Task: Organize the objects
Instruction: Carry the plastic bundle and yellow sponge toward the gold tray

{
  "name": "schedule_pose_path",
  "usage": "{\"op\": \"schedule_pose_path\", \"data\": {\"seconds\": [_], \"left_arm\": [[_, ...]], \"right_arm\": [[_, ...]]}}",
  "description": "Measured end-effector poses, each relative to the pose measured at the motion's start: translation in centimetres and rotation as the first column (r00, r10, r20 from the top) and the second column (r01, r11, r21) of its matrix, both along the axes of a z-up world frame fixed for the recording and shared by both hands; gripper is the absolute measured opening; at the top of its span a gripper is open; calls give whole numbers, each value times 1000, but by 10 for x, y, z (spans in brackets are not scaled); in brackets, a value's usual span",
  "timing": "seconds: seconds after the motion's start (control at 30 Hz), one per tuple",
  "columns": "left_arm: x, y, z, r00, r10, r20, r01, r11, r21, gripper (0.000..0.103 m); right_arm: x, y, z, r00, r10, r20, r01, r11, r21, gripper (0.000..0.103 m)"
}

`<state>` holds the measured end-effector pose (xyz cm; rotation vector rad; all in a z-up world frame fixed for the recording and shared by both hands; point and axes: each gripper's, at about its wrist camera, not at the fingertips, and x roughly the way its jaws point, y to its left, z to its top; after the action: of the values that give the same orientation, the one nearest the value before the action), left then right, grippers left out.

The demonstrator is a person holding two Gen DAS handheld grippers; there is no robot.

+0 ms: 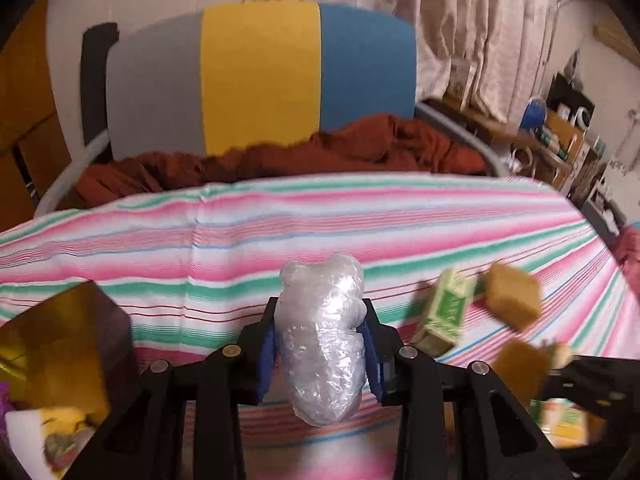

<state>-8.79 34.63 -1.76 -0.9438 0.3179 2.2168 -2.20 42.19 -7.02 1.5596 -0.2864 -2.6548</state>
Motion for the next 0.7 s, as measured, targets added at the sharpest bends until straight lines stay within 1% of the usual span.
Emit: {"op": "schedule_pose_path", "data": {"seconds": [0.07, 0.17, 0.33, 0.53, 0.7], "left_arm": [[11, -6, 13, 1000, 0, -14, 0, 1000, 10, 37], [28, -21, 29, 1000, 1, -24, 0, 999, 45, 38], [54, -47, 47, 998, 5, -56, -2, 999, 54, 38], [70, -82, 58, 995, 32, -92, -29, 999, 41, 38], [74, -116, 63, 994, 63, -89, -59, 997, 49, 38]], "right_arm": [[3, -2, 1, 1000, 2, -2, -2, 1000, 6, 47], [3, -1, 1, 1000, 5, -6, -5, 1000, 16, 47], [4, -2, 1, 1000, 11, -13, -10, 1000, 28, 47], [7, -7, 3, 1000, 16, -23, -15, 999, 46, 47], [8, -9, 4, 999, 10, -33, -8, 998, 57, 47]]}}
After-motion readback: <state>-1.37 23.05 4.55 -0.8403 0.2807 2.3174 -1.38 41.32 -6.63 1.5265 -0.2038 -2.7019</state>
